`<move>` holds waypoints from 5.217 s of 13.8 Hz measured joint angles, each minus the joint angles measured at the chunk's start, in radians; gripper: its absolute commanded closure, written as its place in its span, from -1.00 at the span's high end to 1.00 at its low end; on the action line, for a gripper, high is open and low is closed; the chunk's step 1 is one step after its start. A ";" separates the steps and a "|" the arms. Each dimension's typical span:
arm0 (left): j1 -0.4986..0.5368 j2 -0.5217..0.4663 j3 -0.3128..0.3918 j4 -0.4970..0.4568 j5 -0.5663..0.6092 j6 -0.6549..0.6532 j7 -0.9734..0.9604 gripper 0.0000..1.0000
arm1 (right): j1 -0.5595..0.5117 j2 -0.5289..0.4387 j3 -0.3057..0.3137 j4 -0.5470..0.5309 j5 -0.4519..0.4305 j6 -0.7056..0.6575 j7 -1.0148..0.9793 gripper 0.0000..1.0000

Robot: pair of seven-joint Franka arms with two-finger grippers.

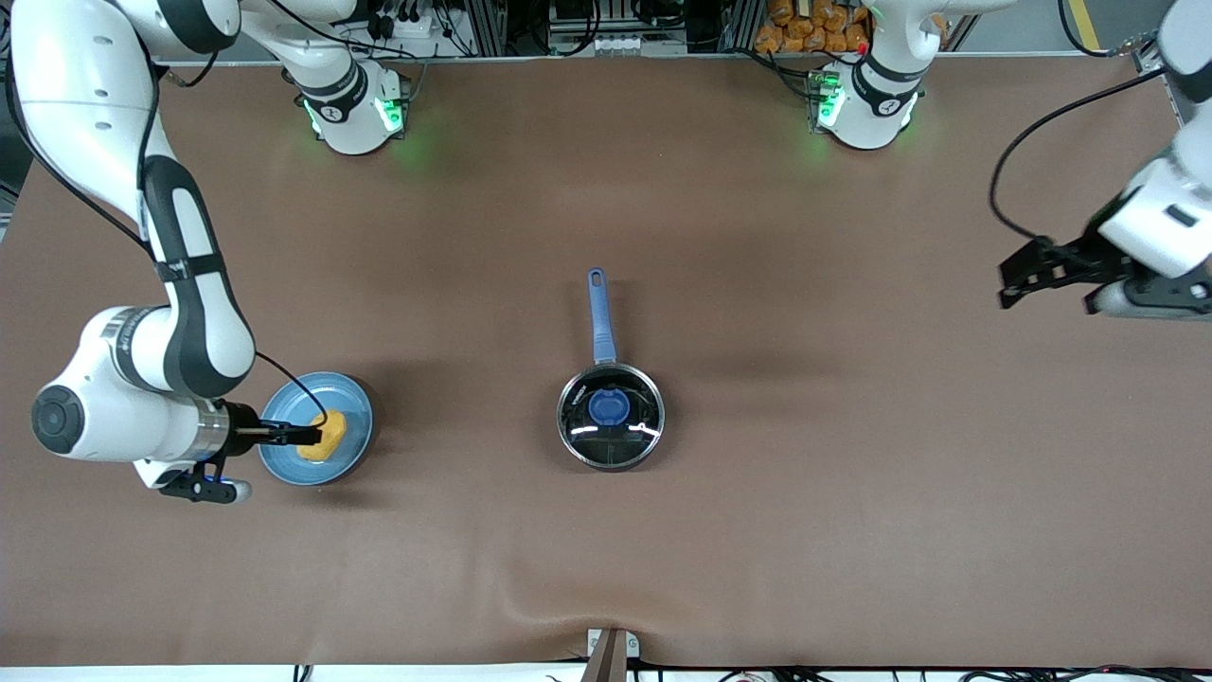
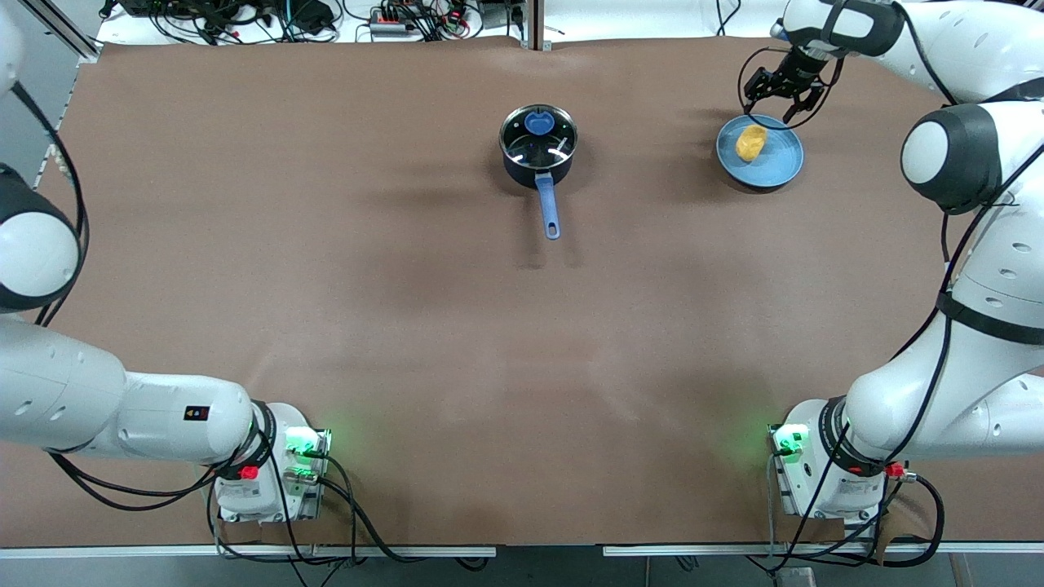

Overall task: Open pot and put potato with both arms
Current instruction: 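Grasp the potato with the right gripper while the left gripper reaches the pot, then grasp the lid knob with the left gripper while the right gripper lifts the potato, then lift the lid with the left gripper while the right gripper carries the potato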

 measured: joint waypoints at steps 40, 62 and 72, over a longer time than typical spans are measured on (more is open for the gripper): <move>-0.673 0.770 0.111 0.293 0.000 0.669 -0.811 1.00 | 0.291 -0.139 0.016 -0.006 0.020 -0.010 -0.010 -0.92; -0.376 0.400 0.087 -0.003 -0.095 0.492 -0.456 -1.00 | 0.570 -0.058 0.014 0.076 -0.048 0.248 0.238 -1.00; -0.153 0.401 0.037 -0.315 -0.105 0.718 -0.108 -1.00 | 0.711 0.165 0.009 0.117 -0.065 0.515 0.248 -1.00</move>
